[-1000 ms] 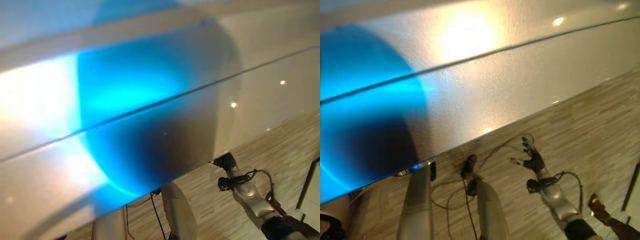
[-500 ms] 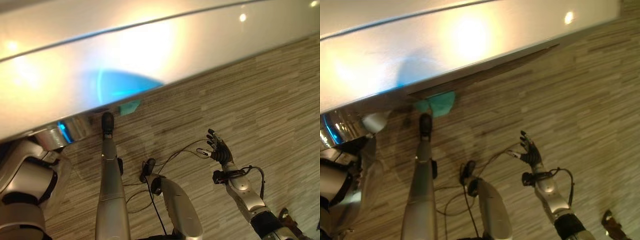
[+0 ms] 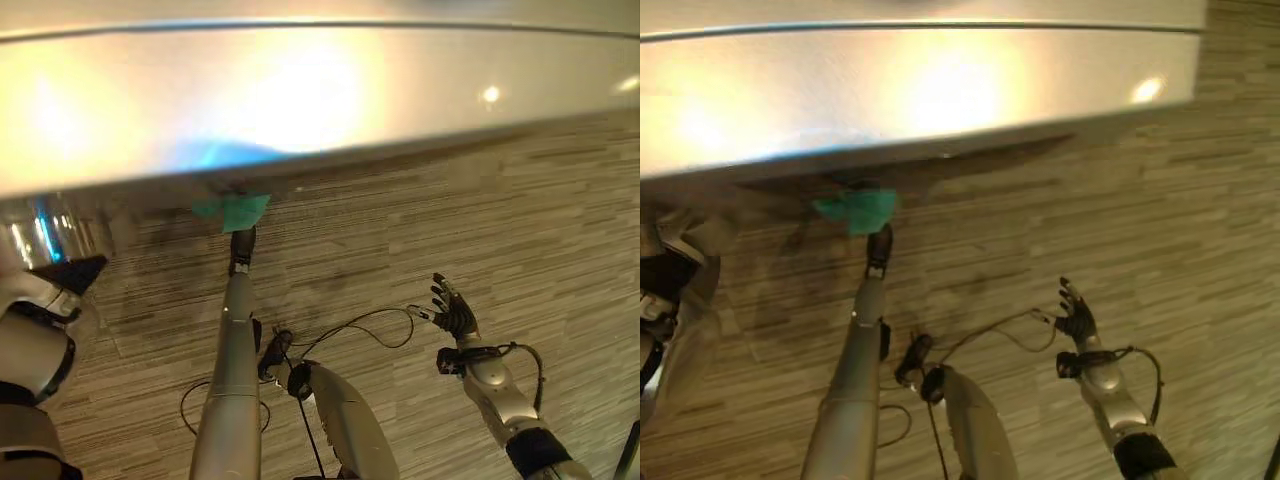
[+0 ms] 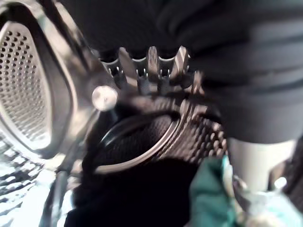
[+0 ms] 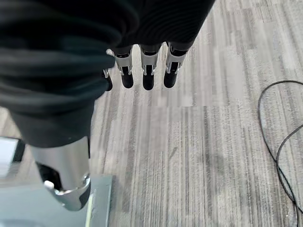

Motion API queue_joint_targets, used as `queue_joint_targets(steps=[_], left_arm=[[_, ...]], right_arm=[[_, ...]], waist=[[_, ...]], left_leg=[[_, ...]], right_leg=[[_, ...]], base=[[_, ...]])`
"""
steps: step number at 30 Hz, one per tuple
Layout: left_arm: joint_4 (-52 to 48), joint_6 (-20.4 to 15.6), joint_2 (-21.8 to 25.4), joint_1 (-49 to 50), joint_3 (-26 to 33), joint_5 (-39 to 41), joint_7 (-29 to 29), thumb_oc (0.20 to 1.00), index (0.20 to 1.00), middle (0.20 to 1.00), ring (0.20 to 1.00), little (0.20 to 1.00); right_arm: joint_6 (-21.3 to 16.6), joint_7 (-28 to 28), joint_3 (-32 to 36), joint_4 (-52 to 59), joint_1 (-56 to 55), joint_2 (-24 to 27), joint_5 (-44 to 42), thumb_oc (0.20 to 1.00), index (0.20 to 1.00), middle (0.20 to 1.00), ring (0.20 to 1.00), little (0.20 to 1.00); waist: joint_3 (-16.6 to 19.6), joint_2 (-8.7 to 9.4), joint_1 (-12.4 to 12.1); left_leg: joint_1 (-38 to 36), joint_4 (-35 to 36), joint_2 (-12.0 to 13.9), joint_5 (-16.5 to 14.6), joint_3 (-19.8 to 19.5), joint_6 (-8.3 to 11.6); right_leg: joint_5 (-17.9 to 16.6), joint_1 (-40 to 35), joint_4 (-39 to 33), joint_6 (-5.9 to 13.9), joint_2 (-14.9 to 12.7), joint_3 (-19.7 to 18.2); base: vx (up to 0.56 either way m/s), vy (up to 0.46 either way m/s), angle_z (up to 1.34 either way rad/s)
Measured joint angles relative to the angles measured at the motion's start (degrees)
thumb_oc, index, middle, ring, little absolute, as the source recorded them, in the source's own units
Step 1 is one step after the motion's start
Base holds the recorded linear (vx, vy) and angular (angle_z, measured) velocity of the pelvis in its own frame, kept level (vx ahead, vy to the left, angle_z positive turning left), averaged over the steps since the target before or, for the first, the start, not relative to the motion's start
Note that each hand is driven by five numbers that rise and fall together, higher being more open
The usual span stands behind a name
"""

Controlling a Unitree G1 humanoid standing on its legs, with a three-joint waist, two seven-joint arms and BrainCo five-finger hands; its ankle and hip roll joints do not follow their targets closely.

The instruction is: Grab the laundry basket,head to the washer,open it,put in the laundry and shut it.

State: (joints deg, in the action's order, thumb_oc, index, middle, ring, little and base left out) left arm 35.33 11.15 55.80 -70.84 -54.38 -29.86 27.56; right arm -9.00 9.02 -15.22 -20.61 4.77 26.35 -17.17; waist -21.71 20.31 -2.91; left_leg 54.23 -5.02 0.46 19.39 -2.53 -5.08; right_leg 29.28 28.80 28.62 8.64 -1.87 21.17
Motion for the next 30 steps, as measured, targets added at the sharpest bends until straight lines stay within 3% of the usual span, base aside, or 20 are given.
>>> queue_joint_targets(steps=[1,2,3,5,6,9,11,13,14,16,17,18,22,30], left_arm=[[1.6,0.1,-0.5,-2.8,-3.6,0.0,-0.6,1.000,1.000,1.000,1.000,1.000],[4.1,0.4,-2.1,-6.5,-9.7,-0.4,-1.9,1.000,1.000,1.000,1.000,1.000],[5.1,0.3,-3.8,-7.7,-12.2,-0.5,-2.4,1.000,1.000,1.000,1.000,1.000],[13.1,-1.3,-10.4,-9.5,-18.2,0.1,-5.5,1.000,1.000,1.000,1.000,1.000],[12.7,-2.6,-11.7,-6.9,-12.4,2.5,-7.3,1.000,1.000,1.000,1.000,1.000],[16.2,-4.3,-13.9,-5.6,-4.1,7.4,-7.9,1.000,1.000,1.000,1.000,1.000],[24.5,-5.3,-18.8,-2.4,9.3,11.4,-5.9,1.000,1.000,1.000,1.000,1.000],[28.9,-6.5,-18.4,-0.7,17.8,19.4,-5.5,1.000,1.000,1.000,1.000,1.000],[32.3,-7.3,-19.7,-0.6,24.8,22.2,-5.2,1.000,1.000,1.000,1.000,1.000],[37.2,-9.6,-21.5,0.6,32.8,33.0,-3.5,1.000,1.000,1.000,1.000,1.000],[43.3,-10.0,-21.4,-1.1,33.1,40.7,-3.6,1.000,1.000,1.000,1.000,1.000],[44.3,-9.9,-21.4,-1.5,32.7,43.2,-3.6,1.000,1.000,1.000,1.000,1.000],[44.8,-10.2,-21.4,-2.2,33.1,50.6,-3.9,1.000,1.000,1.000,1.000,1.000],[40.7,-13.2,-25.3,-1.4,33.4,59.2,-3.5,1.000,1.000,1.000,1.000,1.000]], right_arm=[[0.1,-0.4,0.0,-0.3,0.2,1.0,0.0,1.000,1.000,1.000,1.000,1.000],[0.4,-0.5,0.0,-0.4,-0.4,1.4,0.0,1.000,1.000,1.000,1.000,1.000],[0.4,-0.5,0.0,0.2,-0.9,1.5,0.0,1.000,1.000,1.000,1.000,1.000],[0.4,-0.7,-0.2,1.4,-1.2,2.0,-0.1,1.000,1.000,1.000,1.000,1.000],[0.5,-0.9,-0.2,1.4,-1.2,1.9,-0.5,1.000,1.000,1.000,1.000,1.000],[1.1,-1.6,-0.4,1.1,-1.2,1.8,-0.6,1.000,1.000,1.000,1.000,1.000],[1.2,-1.6,-2.4,1.0,-1.1,1.8,-1.8,1.000,1.000,1.000,1.000,1.000],[0.6,-1.7,-4.5,1.2,-1.1,1.0,-2.3,1.000,1.000,1.000,1.000,1.000],[0.6,-1.7,-5.6,1.0,-1.0,1.0,-2.4,1.000,1.000,1.000,1.000,1.000],[0.7,-1.6,-7.9,-0.8,-1.0,0.6,-2.5,1.000,1.000,1.000,1.000,1.000],[0.6,-1.7,-10.1,-1.4,0.7,1.6,-2.4,1.000,1.000,1.000,1.000,1.000],[0.6,-1.6,-10.0,-1.4,1.3,1.8,-2.4,1.000,1.000,1.000,1.000,1.000],[0.7,-1.5,-9.0,-1.2,3.0,2.7,-2.3,1.000,1.000,1.000,1.000,1.000],[0.9,-1.0,-9.2,-1.5,2.9,1.7,-2.3,1.000,1.000,1.000,1.000,1.000]], waist=[[0.1,0.11,-0.4],[0.1,-0.01,-1.0],[0.1,-0.01,-1.4],[0.2,-0.10,-2.5],[0.3,-0.18,-2.1],[0.3,-0.18,-0.4],[1.7,-0.44,0.9],[3.2,-0.52,3.2],[3.8,-0.60,4.0],[5.4,-0.23,6.0],[6.4,0.35,7.3],[6.8,0.96,7.7],[7.9,2.19,8.3],[8.0,1.82,7.4]], left_leg=[[0.5,0.0,-0.1,-0.9,0.2,0.84],[1.4,-0.6,0.0,-1.4,0.2,1.63],[1.6,-0.8,-0.1,-2.0,0.2,4.38],[1.6,-0.9,-1.2,-3.4,2.0,5.66],[1.6,-0.9,-1.6,-3.2,2.9,5.52],[1.6,-0.9,-2.3,-2.8,3.2,4.62],[1.7,-0.9,-2.5,-2.6,3.1,4.15],[1.9,-0.7,-2.4,-2.6,3.1,4.03],[1.9,-0.7,-2.3,-2.7,3.0,3.83],[1.8,-0.7,-1.9,-2.8,3.0,3.30],[1.8,-0.6,-1.2,-2.9,2.9,3.19],[1.9,-0.6,-0.9,-2.9,2.9,3.19],[1.9,-0.3,-0.6,-2.9,2.9,3.19],[1.9,0.3,-1.4,-3.5,3.5,3.11]], right_leg=[[0.5,0.6,-0.1,-4.05,0.1,0.0],[0.4,1.8,0.9,-4.30,-0.1,-0.1],[0.5,1.9,0.9,-4.40,-0.3,-0.1],[0.4,1.9,0.8,-4.55,-2.1,-0.4],[0.3,1.9,0.4,-4.26,-2.7,-0.7],[0.0,1.2,-1.1,-3.58,-3.2,-0.7],[-0.1,0.9,-1.8,-3.46,-3.2,-0.4],[-0.6,0.5,-3.2,-3.32,-2.7,-0.4],[-1.1,0.0,-4.2,-3.05,-2.4,-0.4],[-2.7,-1.2,-7.2,-1.75,-1.6,-0.4],[-4.3,-1.7,-8.4,0.40,-1.0,-0.6],[-4.8,-1.8,-9.1,0.93,-0.8,-0.7],[-5.4,-2.3,-10.9,0.10,-0.2,-1.0],[-6.2,-2.7,-13.0,-1.22,-0.9,-1.6]], base=[[-0.01,0.024,-0.11],[-0.01,0.026,-0.13],[-0.01,0.029,-0.07],[0.00,0.035,-0.01],[0.00,0.000,0.00],[-0.01,-0.001,0.02],[0.00,-0.002,0.09],[0.00,0.003,0.03],[-0.01,0.031,-0.02],[0.00,0.033,-0.06],[0.01,0.024,-0.11],[0.01,0.033,-0.14],[0.00,0.024,-0.04],[0.00,0.028,-0.04]])
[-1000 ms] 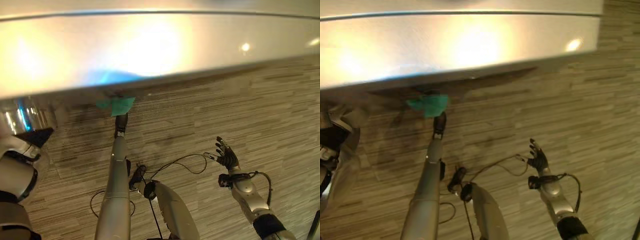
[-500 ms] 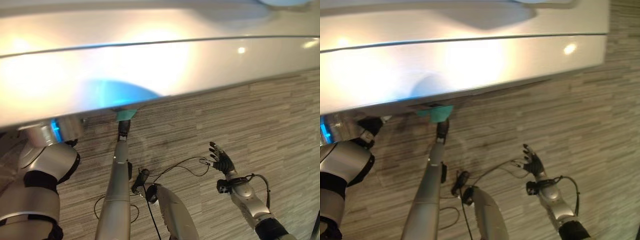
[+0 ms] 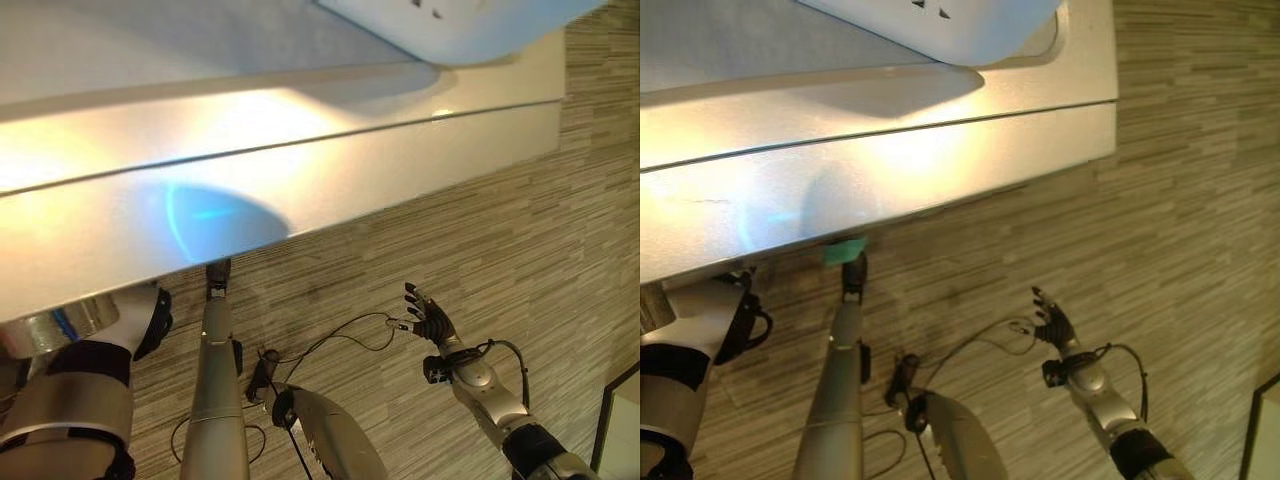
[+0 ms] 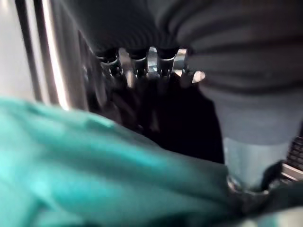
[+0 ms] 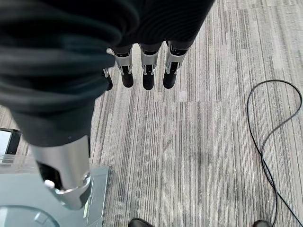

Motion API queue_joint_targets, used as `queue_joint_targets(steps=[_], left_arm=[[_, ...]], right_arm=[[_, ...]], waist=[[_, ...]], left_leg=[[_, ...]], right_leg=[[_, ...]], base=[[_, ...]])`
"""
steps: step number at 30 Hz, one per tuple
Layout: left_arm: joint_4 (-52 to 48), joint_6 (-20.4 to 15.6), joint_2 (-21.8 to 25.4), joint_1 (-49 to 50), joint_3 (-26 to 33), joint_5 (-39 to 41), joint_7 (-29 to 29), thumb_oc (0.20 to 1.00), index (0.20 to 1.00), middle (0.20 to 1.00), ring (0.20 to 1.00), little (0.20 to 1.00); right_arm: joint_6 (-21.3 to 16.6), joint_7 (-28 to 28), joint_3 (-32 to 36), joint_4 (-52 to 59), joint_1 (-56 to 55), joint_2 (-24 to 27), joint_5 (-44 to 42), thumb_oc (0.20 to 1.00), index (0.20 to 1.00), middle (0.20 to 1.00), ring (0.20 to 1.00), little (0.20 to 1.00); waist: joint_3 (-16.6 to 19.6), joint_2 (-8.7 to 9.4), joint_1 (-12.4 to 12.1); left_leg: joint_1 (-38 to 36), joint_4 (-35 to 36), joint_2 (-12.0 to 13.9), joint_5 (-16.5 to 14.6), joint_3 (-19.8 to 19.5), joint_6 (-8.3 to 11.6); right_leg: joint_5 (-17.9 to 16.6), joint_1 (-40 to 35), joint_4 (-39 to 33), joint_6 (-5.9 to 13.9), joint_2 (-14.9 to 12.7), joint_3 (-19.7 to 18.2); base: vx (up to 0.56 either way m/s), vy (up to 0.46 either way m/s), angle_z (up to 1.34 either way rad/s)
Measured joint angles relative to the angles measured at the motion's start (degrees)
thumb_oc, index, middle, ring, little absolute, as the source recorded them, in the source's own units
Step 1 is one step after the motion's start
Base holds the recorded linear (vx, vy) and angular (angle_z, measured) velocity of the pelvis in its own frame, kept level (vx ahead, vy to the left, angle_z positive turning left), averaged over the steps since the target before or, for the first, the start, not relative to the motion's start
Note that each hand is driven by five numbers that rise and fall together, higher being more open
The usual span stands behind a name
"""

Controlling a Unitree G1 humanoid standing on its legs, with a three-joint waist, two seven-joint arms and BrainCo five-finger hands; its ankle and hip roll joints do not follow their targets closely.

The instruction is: Grab the laundry basket,head to the washer,open it,put in the laundry and shut it.

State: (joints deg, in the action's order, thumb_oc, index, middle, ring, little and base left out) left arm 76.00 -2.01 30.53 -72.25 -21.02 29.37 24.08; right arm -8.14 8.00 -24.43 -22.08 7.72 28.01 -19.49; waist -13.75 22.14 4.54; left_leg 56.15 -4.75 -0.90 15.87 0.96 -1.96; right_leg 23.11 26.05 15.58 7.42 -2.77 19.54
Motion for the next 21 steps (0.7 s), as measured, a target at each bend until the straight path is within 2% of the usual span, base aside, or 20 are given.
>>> queue_joint_targets(steps=[2,5,7,8,9,12,15,21], left_arm=[[-4.2,-0.8,-1.8,1.5,0.4,2.2,1.2,1.000,1.000,1.000,1.000,1.000],[-11.3,-3.1,-3.8,4.3,2.3,5.7,2.3,1.000,1.000,1.000,1.000,1.000],[-19.2,-5.9,-4.4,7.4,2.5,9.6,3.0,1.000,1.000,1.000,1.000,1.000],[-28.7,-6.9,-4.5,11.1,3.5,12.4,3.9,1.000,1.000,1.000,1.000,1.000],[-33.7,-8.6,-5.2,13.0,3.6,13.1,4.1,1.000,1.000,1.000,1.000,1.000],[-43.0,-11.9,-6.2,17.6,4.2,15.1,5.0,1.000,1.000,1.000,1.000,1.000],[-49.4,-12.4,-6.0,21.4,5.0,15.8,6.0,1.000,1.000,1.000,1.000,1.000],[-53.7,-12.5,-5.5,25.6,6.3,15.8,6.1,1.000,1.000,1.000,1.000,1.000]], right_arm=[[0.0,0.7,-0.1,-0.1,-0.2,-0.3,0.0,1.000,1.000,1.000,1.000,1.000],[0.1,0.8,-0.4,0.1,-0.3,-0.4,0.0,1.000,1.000,1.000,1.000,1.000],[0.3,1.4,-0.5,0.5,-0.4,-0.5,0.0,1.000,1.000,1.000,1.000,1.000],[0.4,2.1,0.1,0.9,-0.8,-0.4,0.0,1.000,1.000,1.000,1.000,1.000],[0.5,2.3,0.4,0.9,-0.7,-0.5,0.0,1.000,1.000,1.000,1.000,1.000],[0.7,3.1,0.8,1.0,-0.6,-0.5,0.0,1.000,1.000,1.000,1.000,1.000],[1.2,3.5,2.0,0.9,-0.8,-0.5,0.0,1.000,1.000,1.000,1.000,1.000],[1.7,4.6,4.5,1.6,-1.3,-0.6,0.1,1.000,1.000,1.000,1.000,1.000]], waist=[[0.0,-0.28,-0.8],[-0.1,-0.72,-0.9],[-0.6,-1.32,-1.4],[-1.0,-1.83,-1.8],[-1.4,-2.30,-2.6],[-2.8,-4.16,-3.9],[-4.2,-6.02,-4.6],[-4.3,-6.12,-5.0]], left_leg=[[0.0,0.0,-0.5,-0.8,0.6,0.52],[0.0,0.0,-1.7,-0.9,1.1,0.28],[-0.1,-0.1,-2.7,-0.8,1.1,0.05],[-0.1,-0.1,-3.0,-0.9,1.1,0.00],[-0.2,-0.1,-3.2,-0.9,1.1,-0.06],[-1.0,-0.1,-3.6,-1.0,0.9,-0.22],[-1.4,-0.5,-3.6,-1.3,0.7,-0.62],[-1.5,-1.0,-3.6,-1.8,0.7,-1.33]], right_leg=[[0.0,0.0,-0.2,0.00,-0.6,-0.2],[0.0,-0.3,-0.9,0.01,-1.8,-0.2],[-0.3,-1.2,-2.3,0.49,-2.4,0.1],[-0.4,-1.5,-2.8,0.54,-2.6,0.1],[-0.6,-2.0,-3.5,0.53,-2.7,0.2],[-0.9,-3.5,-4.6,0.67,-2.7,0.4],[-1.0,-4.2,-5.1,0.60,-2.5,1.0],[-1.1,-4.6,-5.0,0.76,-2.6,1.2]], base=[[0.00,0.000,0.00],[0.01,0.012,0.07],[0.01,0.011,0.14],[0.00,0.011,0.12],[0.01,0.013,0.09],[0.00,0.015,0.06],[0.00,0.010,0.06],[0.00,0.008,0.03]])
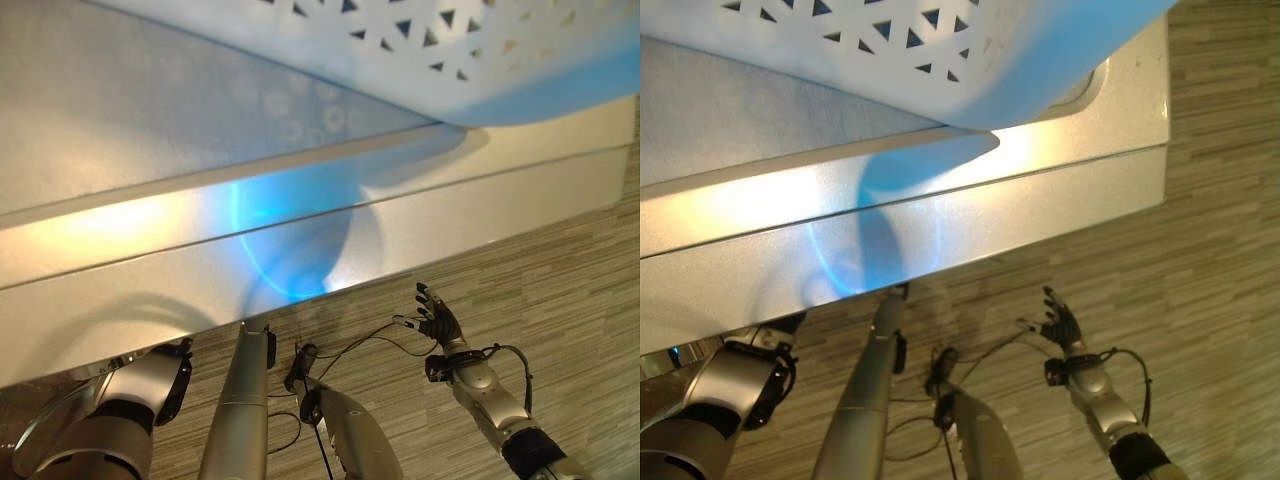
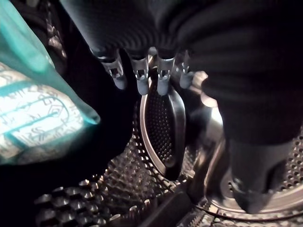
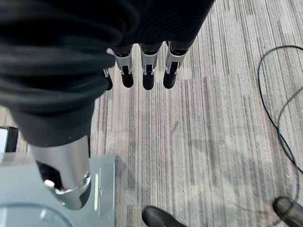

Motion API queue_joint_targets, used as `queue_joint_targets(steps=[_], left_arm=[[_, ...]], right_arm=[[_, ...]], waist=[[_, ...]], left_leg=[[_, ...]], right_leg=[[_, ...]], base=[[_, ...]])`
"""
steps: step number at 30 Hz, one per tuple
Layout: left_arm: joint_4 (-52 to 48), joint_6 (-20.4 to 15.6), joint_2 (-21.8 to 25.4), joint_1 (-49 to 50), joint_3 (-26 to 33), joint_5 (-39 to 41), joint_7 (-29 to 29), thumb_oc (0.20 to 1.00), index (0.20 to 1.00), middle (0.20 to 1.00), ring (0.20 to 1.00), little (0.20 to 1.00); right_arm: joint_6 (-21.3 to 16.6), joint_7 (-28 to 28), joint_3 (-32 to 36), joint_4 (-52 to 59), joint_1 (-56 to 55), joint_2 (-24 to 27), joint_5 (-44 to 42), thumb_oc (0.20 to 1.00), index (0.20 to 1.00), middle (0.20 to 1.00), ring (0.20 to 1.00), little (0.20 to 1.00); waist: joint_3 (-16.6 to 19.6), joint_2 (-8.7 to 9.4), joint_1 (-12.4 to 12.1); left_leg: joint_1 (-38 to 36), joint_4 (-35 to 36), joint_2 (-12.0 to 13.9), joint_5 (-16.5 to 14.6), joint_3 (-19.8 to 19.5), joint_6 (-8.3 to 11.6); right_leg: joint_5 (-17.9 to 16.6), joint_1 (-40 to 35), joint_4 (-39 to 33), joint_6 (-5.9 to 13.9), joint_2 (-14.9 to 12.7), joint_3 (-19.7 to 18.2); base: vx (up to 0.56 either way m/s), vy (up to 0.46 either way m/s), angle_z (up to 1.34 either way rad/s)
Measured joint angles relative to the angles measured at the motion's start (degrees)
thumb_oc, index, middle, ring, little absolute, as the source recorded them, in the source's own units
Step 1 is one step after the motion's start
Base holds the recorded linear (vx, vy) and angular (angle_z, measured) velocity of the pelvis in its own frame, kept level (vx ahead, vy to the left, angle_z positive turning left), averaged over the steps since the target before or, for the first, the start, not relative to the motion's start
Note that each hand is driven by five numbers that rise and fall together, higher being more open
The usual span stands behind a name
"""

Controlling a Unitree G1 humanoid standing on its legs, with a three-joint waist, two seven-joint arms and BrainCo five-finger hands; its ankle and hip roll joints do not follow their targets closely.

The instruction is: Grab the laundry basket,head to the washer,open it,put in the laundry and shut it.

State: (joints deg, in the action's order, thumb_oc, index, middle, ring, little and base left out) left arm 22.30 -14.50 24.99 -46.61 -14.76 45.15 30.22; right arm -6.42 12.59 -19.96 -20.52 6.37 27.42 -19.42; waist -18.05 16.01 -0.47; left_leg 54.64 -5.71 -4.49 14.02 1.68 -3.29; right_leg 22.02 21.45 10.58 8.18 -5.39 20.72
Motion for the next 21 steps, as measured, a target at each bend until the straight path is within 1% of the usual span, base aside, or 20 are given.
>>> queue_joint_targets(steps=[2,6,7,10,12,13,15,16,17,19,20,21], left_arm=[[-1.3,0.0,0.8,2.0,-0.1,0.0,0.0,1.000,1.000,1.000,1.000,1.000],[-2.9,0.0,2.0,3.4,-0.1,0.0,-0.5,1.000,1.000,1.000,1.000,1.000],[-4.2,0.0,2.3,4.5,-0.1,0.1,-0.9,1.000,1.000,1.000,1.000,1.000],[-8.0,0.1,4.5,8.5,-0.3,1.4,-2.3,1.000,1.000,1.000,1.000,1.000],[-12.8,0.1,5.7,12.9,-1.2,1.7,-3.1,1.000,1.000,1.000,1.000,1.000],[-14.6,0.1,6.5,16.4,-2.1,1.6,-4.0,1.000,1.000,1.000,1.000,1.000],[-17.3,0.2,6.0,19.8,-2.2,2.1,-4.2,1.000,1.000,1.000,1.000,1.000],[-17.3,0.2,6.0,19.8,-2.2,2.1,-4.2,1.000,1.000,1.000,1.000,1.000],[-18.4,0.5,7.0,22.7,-2.4,2.1,-5.0,1.000,1.000,1.000,1.000,1.000],[-22.5,0.9,9.2,29.9,-2.2,2.4,-6.9,1.000,1.000,1.000,1.000,1.000],[-23.1,0.9,10.0,31.5,-2.5,2.8,-7.5,1.000,1.000,1.000,1.000,1.000],[-25.8,1.0,12.5,35.0,-3.2,4.0,-9.2,1.000,1.000,1.000,1.000,1.000]], right_arm=[[0.0,0.2,0.9,0.1,0.0,0.0,0.0,1.000,1.000,1.000,1.000,1.000],[0.1,1.1,1.0,0.1,0.0,0.0,0.0,1.000,1.000,1.000,1.000,1.000],[0.3,1.1,1.0,0.2,-0.1,0.0,0.0,1.000,1.000,1.000,1.000,1.000],[0.5,1.1,1.1,1.3,-0.4,0.0,0.1,1.000,1.000,1.000,1.000,1.000],[0.5,1.1,1.1,1.5,-0.6,0.0,0.1,1.000,1.000,1.000,1.000,1.000],[0.5,1.1,1.1,1.6,-0.7,-0.1,0.2,1.000,1.000,1.000,1.000,1.000],[0.5,1.1,1.4,1.8,-0.8,-0.1,0.1,1.000,1.000,1.000,1.000,1.000],[0.5,1.1,1.4,1.8,-0.8,-0.1,0.1,1.000,1.000,1.000,1.000,1.000],[0.5,1.1,1.4,2.0,-0.8,-0.1,0.1,1.000,1.000,1.000,1.000,1.000],[0.6,1.1,1.6,2.1,-1.1,-0.2,0.1,1.000,1.000,1.000,1.000,1.000],[0.6,1.1,1.9,2.0,-1.2,-0.2,0.1,1.000,1.000,1.000,1.000,1.000],[0.6,1.1,2.2,2.1,-1.1,-0.2,0.1,1.000,1.000,1.000,1.000,1.000]], waist=[[-0.3,-0.43,0.0],[-0.6,-0.83,0.0],[-0.9,-1.16,0.1],[-1.0,-1.32,0.1],[-1.0,-1.39,-0.3],[-1.4,-1.89,-1.0],[-1.4,-2.30,-1.8],[-1.4,-2.30,-1.8],[-1.4,-2.75,-2.3],[-1.4,-2.94,-2.8],[-1.3,-3.14,-3.2],[-1.3,-3.21,-3.8]], left_leg=[[-0.5,0.0,0.0,-0.1,0.0,-0.15],[-0.5,-0.1,0.1,-0.1,0.0,-0.17],[-0.6,-0.1,0.1,-0.1,0.0,-0.18],[-0.6,-0.1,0.1,-0.1,0.0,-0.20],[-0.9,-0.1,0.1,-0.1,0.0,-0.20],[-1.4,-0.1,0.1,-0.2,0.0,-0.21],[-1.6,-0.3,0.2,-0.2,0.0,-0.22],[-1.6,-0.3,0.2,-0.2,0.0,-0.22],[-1.7,-0.3,0.3,-0.2,0.0,-0.21],[-2.7,-0.3,0.2,-0.2,0.0,-0.21],[-3.0,-0.3,0.1,-0.2,-0.1,-0.22],[-3.3,-0.3,0.1,-0.2,-0.1,-0.22]], right_leg=[[-0.2,-0.5,0.0,0.35,0.0,0.0],[-0.2,-0.6,0.0,0.38,0.0,0.0],[-0.3,-0.6,0.0,0.40,0.0,0.0],[-0.4,-0.6,-0.2,0.42,0.0,0.0],[-0.6,-1.0,-0.5,0.49,-0.1,-0.1],[-0.6,-1.8,-0.8,0.52,0.0,-0.1],[-0.8,-2.2,-1.4,0.16,0.2,0.0],[-0.8,-2.2,-1.4,0.16,0.2,0.0],[-1.1,-2.7,-2.4,-0.26,0.6,0.0],[-1.2,-4.0,-2.9,-0.43,0.6,0.1],[-1.2,-4.4,-3.1,-0.43,0.6,0.1],[-1.2,-4.8,-3.3,-0.43,0.7,0.1]], base=[[0.00,0.000,0.00],[0.00,0.000,0.00],[0.00,0.000,0.00],[0.00,0.003,-0.01],[-0.01,0.003,-0.02],[0.00,0.000,0.00],[-0.01,-0.006,-0.02],[0.00,0.000,0.00],[0.00,0.000,0.00],[-0.03,-0.032,0.02],[-0.03,-0.036,0.02],[0.00,0.000,0.00]])
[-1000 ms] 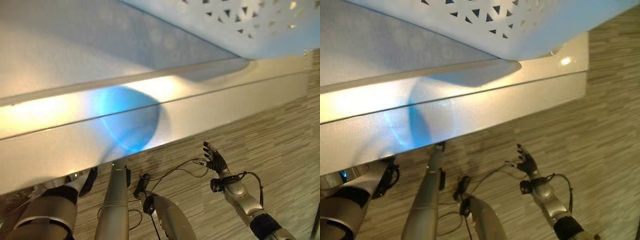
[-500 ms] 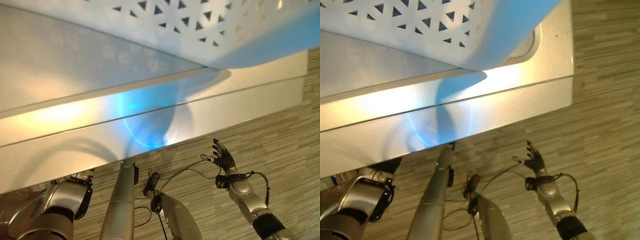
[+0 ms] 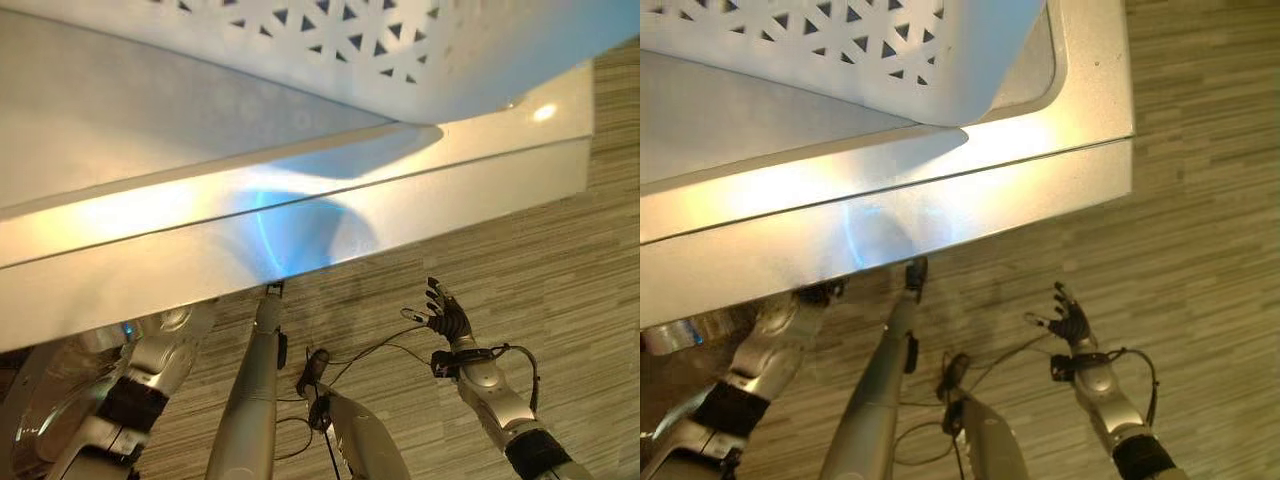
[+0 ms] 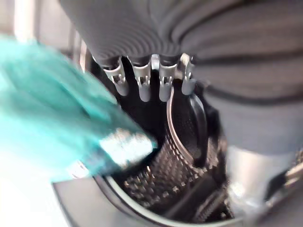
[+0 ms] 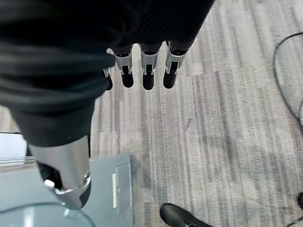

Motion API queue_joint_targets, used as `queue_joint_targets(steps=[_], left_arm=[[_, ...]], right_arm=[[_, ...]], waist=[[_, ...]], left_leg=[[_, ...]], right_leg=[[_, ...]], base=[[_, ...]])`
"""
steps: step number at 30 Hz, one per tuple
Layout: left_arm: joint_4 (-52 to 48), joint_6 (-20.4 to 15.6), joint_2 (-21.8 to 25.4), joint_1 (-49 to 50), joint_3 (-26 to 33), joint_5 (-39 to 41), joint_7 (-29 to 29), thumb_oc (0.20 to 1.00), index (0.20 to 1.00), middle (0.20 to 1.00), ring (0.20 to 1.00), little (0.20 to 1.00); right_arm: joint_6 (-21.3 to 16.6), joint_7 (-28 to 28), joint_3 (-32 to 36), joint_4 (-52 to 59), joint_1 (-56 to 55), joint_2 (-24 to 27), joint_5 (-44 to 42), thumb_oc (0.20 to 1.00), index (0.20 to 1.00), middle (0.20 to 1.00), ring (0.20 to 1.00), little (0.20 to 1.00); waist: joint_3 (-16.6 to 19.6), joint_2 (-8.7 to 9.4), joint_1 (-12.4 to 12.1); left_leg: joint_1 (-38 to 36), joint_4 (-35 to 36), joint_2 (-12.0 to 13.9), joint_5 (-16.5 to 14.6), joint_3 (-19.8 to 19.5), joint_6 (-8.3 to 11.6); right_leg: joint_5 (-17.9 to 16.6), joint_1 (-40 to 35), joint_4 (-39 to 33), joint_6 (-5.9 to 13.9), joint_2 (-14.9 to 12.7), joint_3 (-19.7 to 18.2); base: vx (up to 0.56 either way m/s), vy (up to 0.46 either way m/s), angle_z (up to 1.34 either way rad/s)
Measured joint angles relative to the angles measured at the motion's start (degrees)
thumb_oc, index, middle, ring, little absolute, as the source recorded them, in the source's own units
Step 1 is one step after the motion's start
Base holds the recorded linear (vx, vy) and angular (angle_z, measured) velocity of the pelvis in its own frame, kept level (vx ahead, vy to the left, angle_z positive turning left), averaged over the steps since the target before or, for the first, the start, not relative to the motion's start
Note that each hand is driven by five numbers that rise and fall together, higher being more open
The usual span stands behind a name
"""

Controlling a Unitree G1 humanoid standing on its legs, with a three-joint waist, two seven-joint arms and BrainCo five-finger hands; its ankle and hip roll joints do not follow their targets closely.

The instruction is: Grab the laundry basket,head to the washer,open it,put in the laundry and shut it.

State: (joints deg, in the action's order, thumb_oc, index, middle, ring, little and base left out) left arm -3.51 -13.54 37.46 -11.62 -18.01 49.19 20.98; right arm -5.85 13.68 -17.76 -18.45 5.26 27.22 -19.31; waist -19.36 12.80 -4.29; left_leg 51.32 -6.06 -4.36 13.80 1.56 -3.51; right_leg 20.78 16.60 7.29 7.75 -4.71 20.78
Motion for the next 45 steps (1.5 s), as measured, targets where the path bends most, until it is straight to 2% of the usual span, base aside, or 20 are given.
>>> queue_joint_targets(steps=[3,6,10,13,17,20,24,25,28,31,33,36,38,39,40,41,43,45], left_arm=[[-3.6,0.6,3.6,6.5,-3.2,2.7,-2.9,1.000,1.000,1.000,1.000,1.000],[-6.5,1.6,4.6,9.7,-4.8,5.2,-5.7,1.000,1.000,1.000,1.000,1.000],[-7.3,2.1,4.7,9.1,-5.7,7.0,-6.7,1.000,1.000,1.000,1.000,1.000],[-7.5,2.2,4.4,8.8,-5.6,7.1,-7.2,1.000,1.000,1.000,1.000,1.000],[-6.3,4.2,3.4,9.8,-5.8,8.8,-7.3,1.000,1.000,1.000,1.000,1.000],[-6.3,4.5,2.6,12.9,-5.8,8.9,-7.9,1.000,1.000,1.000,1.000,1.000],[-4.5,5.3,0.4,15.5,-5.6,8.9,-8.6,1.000,1.000,1.000,1.000,1.000],[-4.6,5.3,-1.3,16.9,-5.9,8.8,-9.4,1.000,1.000,1.000,1.000,1.000],[-4.5,5.4,-2.0,18.0,-6.6,8.8,-10.3,1.000,1.000,1.000,1.000,1.000],[-4.5,5.5,-2.2,17.4,-9.5,8.8,-10.8,1.000,1.000,1.000,1.000,1.000],[-4.5,5.9,-2.5,17.0,-10.6,8.8,-11.2,1.000,1.000,1.000,1.000,1.000],[-4.7,6.3,-2.6,16.0,-10.6,8.7,-11.2,1.000,1.000,1.000,1.000,1.000],[-5.6,6.5,-2.6,16.3,-10.5,8.2,-11.3,1.000,1.000,1.000,1.000,1.000],[-5.7,6.7,-3.1,16.0,-10.6,7.7,-11.3,1.000,1.000,1.000,1.000,1.000],[-6.2,7.3,-2.8,16.1,-10.5,6.4,-11.4,1.000,1.000,1.000,1.000,1.000],[-6.2,7.6,-2.5,16.1,-10.3,5.9,-11.5,1.000,1.000,1.000,1.000,1.000],[-6.6,8.0,-2.8,15.5,-10.2,5.5,-11.8,1.000,1.000,1.000,1.000,1.000],[-6.9,8.3,-1.9,15.5,-10.1,4.2,-12.7,1.000,1.000,1.000,1.000,1.000]], right_arm=[[0.0,0.0,0.3,-0.6,0.2,-0.1,0.0,1.000,1.000,1.000,1.000,1.000],[-0.2,0.0,1.1,-1.3,0.2,-0.9,-0.2,1.000,1.000,1.000,1.000,1.000],[-0.2,-0.1,1.0,-1.2,0.0,-2.2,-0.3,1.000,1.000,1.000,1.000,1.000],[-0.3,-0.1,1.1,-1.4,-0.8,-2.2,-0.3,1.000,1.000,1.000,1.000,1.000],[-0.3,-0.2,1.1,-3.2,-1.1,-3.0,-0.3,1.000,1.000,1.000,1.000,1.000],[-0.3,-0.4,1.0,-6.3,-1.0,-4.3,-0.3,1.000,1.000,1.000,1.000,1.000],[-0.7,-1.1,-0.2,-17.7,1.8,-8.3,0.2,1.000,1.000,1.000,1.000,1.000],[-0.4,-1.1,-1.0,-23.7,2.6,-9.8,0.5,1.000,1.000,1.000,1.000,1.000],[-0.1,-0.8,-4.1,-32.2,4.5,-11.5,2.2,1.000,1.000,1.000,1.000,1.000],[0.3,0.6,-5.3,-39.8,7.8,-14.1,4.5,1.000,1.000,1.000,1.000,1.000],[1.0,1.3,-5.2,-45.2,10.9,-15.4,4.5,1.000,1.000,1.000,1.000,1.000],[1.2,2.5,-4.0,-49.9,16.5,-16.5,4.5,1.000,1.000,1.000,1.000,1.000],[1.2,3.3,-3.2,-52.6,21.4,-16.1,4.9,1.000,1.000,1.000,1.000,1.000],[1.4,4.0,-3.0,-55.6,26.3,-15.8,6.8,1.000,1.000,1.000,1.000,1.000],[2.0,4.4,-1.8,-56.1,29.1,-14.9,7.3,1.000,1.000,1.000,1.000,1.000],[2.1,4.9,-1.4,-56.6,31.0,-14.6,7.7,1.000,1.000,1.000,1.000,1.000],[2.5,5.1,-1.2,-58.8,33.8,-13.0,9.0,1.000,1.000,1.000,1.000,1.000],[3.0,5.1,-0.1,-58.8,34.6,-11.9,9.2,1.000,1.000,1.000,1.000,1.000]], waist=[[0.1,-0.94,-1.7],[0.2,-1.12,-2.9],[1.0,-1.56,-2.8],[2.8,-2.62,-2.6],[4.0,-2.92,-2.4],[6.6,-3.09,-2.6],[7.8,-4.59,-3.4],[8.4,-5.67,-4.4],[9.0,-7.23,-4.6],[8.4,-8.24,-6.0],[7.7,-9.08,-6.0],[6.0,-9.75,-9.0],[4.7,-10.55,-10.0],[3.4,-10.81,-11.2],[2.3,-11.45,-12.1],[2.0,-11.47,-13.3],[0.5,-12.59,-14.1],[0.1,-12.27,-15.3]], left_leg=[[-1.1,-0.1,0.0,0.0,-0.8,0.01],[-2.9,-0.5,0.0,-0.5,-1.1,0.69],[-4.9,-0.5,-0.2,-0.7,-1.3,1.02],[-5.9,-0.7,-0.4,-0.6,-1.4,0.93],[-8.6,0.0,-1.2,-0.6,-1.7,0.93],[-9.4,0.6,-1.4,-0.6,-1.9,0.93],[-12.2,0.9,-1.4,-0.3,-2.9,1.23],[-12.3,0.9,-1.2,-0.1,-3.2,1.33],[-12.2,1.0,-1.5,0.7,-5.2,1.86],[-12.0,1.2,-1.8,1.7,-7.4,2.94],[-11.9,1.1,-1.9,2.1,-9.3,3.32],[-10.6,0.8,-2.6,2.9,-11.7,2.67],[-9.7,0.2,-3.0,3.0,-13.9,2.34],[-9.0,-0.1,-3.2,3.9,-15.5,2.27],[-8.3,0.2,-3.4,4.2,-17.1,1.80],[-7.5,-0.1,-3.8,4.4,-17.0,1.61],[-6.6,-1.8,-4.1,3.8,-17.3,-0.12],[-5.3,-2.2,-4.8,3.6,-18.7,-0.50]], right_leg=[[-0.1,-1.6,-0.5,-0.17,0.5,0.2],[0.3,-3.3,-0.2,-0.95,0.8,0.3],[0.4,-5.2,0.4,-1.01,0.7,0.4],[0.3,-6.7,0.2,-1.00,0.7,0.6],[0.3,-9.5,-0.4,-0.99,0.3,1.3],[0.3,-10.1,-0.5,-0.99,0.2,1.7],[0.5,-12.9,-0.6,-1.27,0.8,1.9],[0.7,-13.2,-0.9,-1.52,1.4,2.0],[0.9,-14.0,-1.5,-2.23,2.8,3.7],[2.9,-12.8,2.1,-4.61,3.9,5.3],[4.0,-12.2,4.8,-5.14,4.2,6.8],[5.9,-10.0,9.0,-6.54,5.2,8.4],[6.9,-8.5,12.8,-6.83,5.3,9.9],[8.3,-6.5,17.0,-7.90,5.2,10.3],[8.9,-5.4,18.5,-7.33,4.9,11.1],[9.2,-4.7,19.1,-7.17,5.2,11.5],[9.3,-4.3,20.5,-7.18,5.2,12.9],[9.4,-2.9,22.4,-7.18,5.0,14.0]], base=[[-0.02,-0.044,0.05],[-0.02,-0.048,0.03],[0.00,0.000,0.00],[0.00,0.001,0.01],[0.02,0.002,0.09],[0.03,-0.009,0.08],[-0.01,-0.037,0.11],[-0.04,-0.051,0.15],[-0.05,-0.039,0.28],[-0.05,-0.045,0.31],[-0.02,-0.030,0.51],[-0.03,-0.029,0.48],[-0.05,-0.043,0.56],[-0.05,-0.050,0.69],[-0.03,-0.027,0.55],[0.00,-0.034,0.39],[0.01,0.001,0.33],[0.03,0.015,0.47]])
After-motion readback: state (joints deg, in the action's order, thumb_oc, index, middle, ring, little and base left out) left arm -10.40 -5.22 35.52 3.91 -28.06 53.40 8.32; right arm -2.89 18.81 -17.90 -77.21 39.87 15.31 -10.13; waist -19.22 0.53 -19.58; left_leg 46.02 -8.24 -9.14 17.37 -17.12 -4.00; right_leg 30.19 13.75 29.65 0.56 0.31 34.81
